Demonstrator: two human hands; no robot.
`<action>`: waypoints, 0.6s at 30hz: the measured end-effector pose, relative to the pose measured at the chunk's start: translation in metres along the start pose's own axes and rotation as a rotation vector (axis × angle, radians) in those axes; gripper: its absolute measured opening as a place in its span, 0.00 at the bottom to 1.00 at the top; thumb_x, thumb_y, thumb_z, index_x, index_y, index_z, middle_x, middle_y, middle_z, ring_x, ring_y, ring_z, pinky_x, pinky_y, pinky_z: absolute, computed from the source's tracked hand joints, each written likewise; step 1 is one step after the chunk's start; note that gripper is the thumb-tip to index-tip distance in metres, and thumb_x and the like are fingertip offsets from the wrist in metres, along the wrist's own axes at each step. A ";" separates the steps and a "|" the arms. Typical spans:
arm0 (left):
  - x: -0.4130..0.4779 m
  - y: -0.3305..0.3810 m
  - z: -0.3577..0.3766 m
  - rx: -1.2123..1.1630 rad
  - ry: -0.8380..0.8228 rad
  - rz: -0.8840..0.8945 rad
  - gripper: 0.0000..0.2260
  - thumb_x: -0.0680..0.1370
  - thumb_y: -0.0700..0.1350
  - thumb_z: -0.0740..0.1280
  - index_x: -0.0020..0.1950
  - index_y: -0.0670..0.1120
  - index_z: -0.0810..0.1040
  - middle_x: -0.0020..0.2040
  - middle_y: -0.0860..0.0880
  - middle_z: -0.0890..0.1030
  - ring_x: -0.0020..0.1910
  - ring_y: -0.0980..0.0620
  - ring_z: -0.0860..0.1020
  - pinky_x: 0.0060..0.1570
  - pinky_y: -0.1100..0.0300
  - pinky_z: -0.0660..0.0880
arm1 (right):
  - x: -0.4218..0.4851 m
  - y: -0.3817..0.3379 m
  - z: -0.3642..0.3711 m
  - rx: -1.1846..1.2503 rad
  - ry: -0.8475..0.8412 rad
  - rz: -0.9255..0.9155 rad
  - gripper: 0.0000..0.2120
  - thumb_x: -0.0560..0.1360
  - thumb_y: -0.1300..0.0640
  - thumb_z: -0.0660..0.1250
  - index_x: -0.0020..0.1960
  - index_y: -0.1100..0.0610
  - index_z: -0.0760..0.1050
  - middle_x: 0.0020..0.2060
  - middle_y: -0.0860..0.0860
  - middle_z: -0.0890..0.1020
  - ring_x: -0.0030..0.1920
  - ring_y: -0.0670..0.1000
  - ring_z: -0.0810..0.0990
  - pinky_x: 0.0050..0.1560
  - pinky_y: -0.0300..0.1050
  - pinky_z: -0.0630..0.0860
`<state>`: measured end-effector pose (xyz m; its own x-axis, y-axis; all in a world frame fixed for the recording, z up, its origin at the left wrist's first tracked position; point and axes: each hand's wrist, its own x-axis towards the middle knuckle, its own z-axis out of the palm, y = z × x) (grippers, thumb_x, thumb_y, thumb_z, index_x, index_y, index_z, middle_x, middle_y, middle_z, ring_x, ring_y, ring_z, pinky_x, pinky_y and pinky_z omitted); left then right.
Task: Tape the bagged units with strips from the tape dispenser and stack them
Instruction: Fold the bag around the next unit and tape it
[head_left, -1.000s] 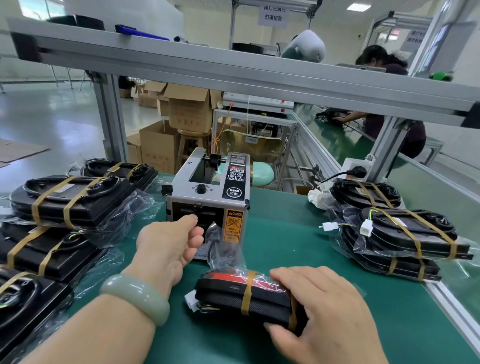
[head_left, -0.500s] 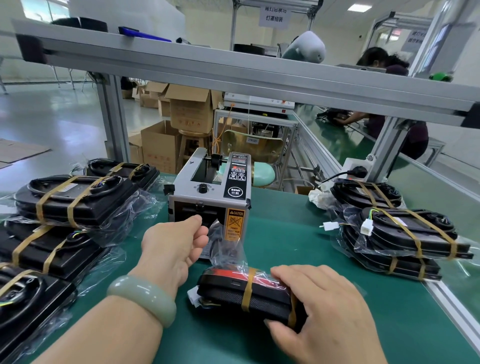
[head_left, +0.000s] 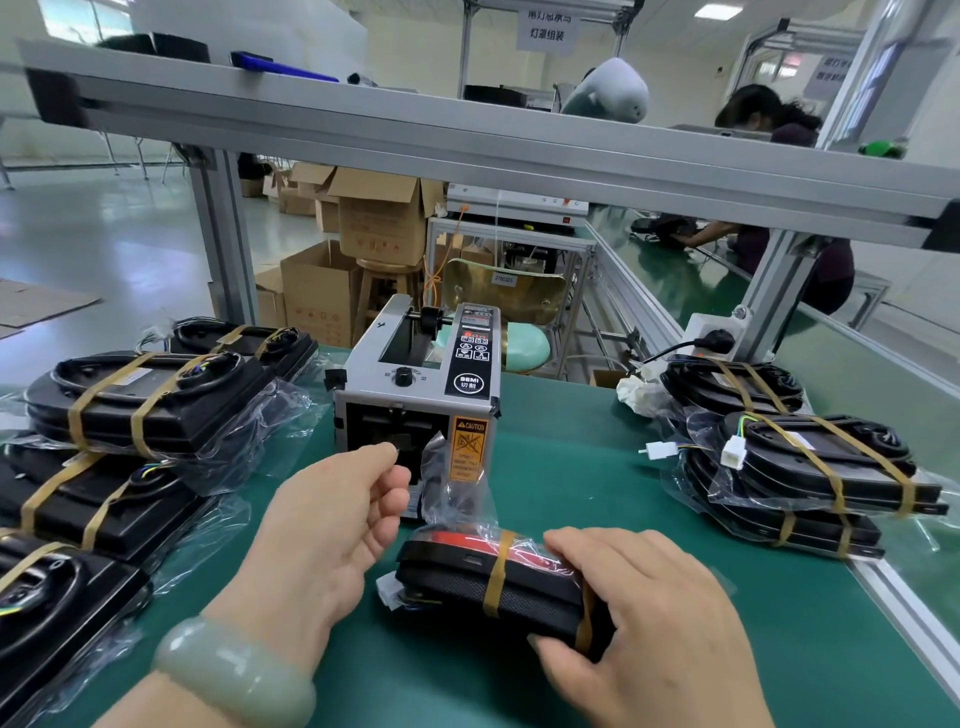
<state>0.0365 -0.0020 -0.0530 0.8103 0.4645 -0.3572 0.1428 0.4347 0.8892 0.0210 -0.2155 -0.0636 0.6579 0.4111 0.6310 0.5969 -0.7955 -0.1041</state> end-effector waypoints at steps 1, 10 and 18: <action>-0.009 -0.002 -0.005 0.017 -0.047 0.031 0.07 0.76 0.43 0.67 0.38 0.45 0.77 0.27 0.51 0.79 0.23 0.59 0.74 0.21 0.67 0.71 | 0.000 0.000 0.000 0.001 0.003 0.012 0.27 0.49 0.44 0.72 0.48 0.49 0.82 0.41 0.43 0.82 0.36 0.52 0.80 0.35 0.48 0.79; -0.058 -0.032 -0.024 0.420 -0.058 0.335 0.14 0.60 0.64 0.70 0.35 0.56 0.84 0.43 0.60 0.84 0.46 0.62 0.78 0.58 0.55 0.70 | -0.003 -0.007 0.002 -0.032 -0.002 0.061 0.27 0.49 0.45 0.72 0.48 0.50 0.83 0.40 0.44 0.82 0.36 0.53 0.80 0.36 0.46 0.78; -0.060 -0.043 -0.019 0.441 -0.066 0.358 0.08 0.67 0.56 0.69 0.34 0.56 0.84 0.57 0.65 0.77 0.58 0.67 0.73 0.68 0.54 0.62 | -0.005 -0.018 0.007 -0.068 -0.056 0.089 0.33 0.42 0.46 0.81 0.47 0.50 0.83 0.38 0.46 0.82 0.33 0.54 0.79 0.31 0.48 0.78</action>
<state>-0.0296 -0.0339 -0.0752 0.8837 0.4681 -0.0053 0.0645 -0.1106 0.9918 0.0099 -0.2004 -0.0700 0.7329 0.3599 0.5774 0.5034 -0.8578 -0.1043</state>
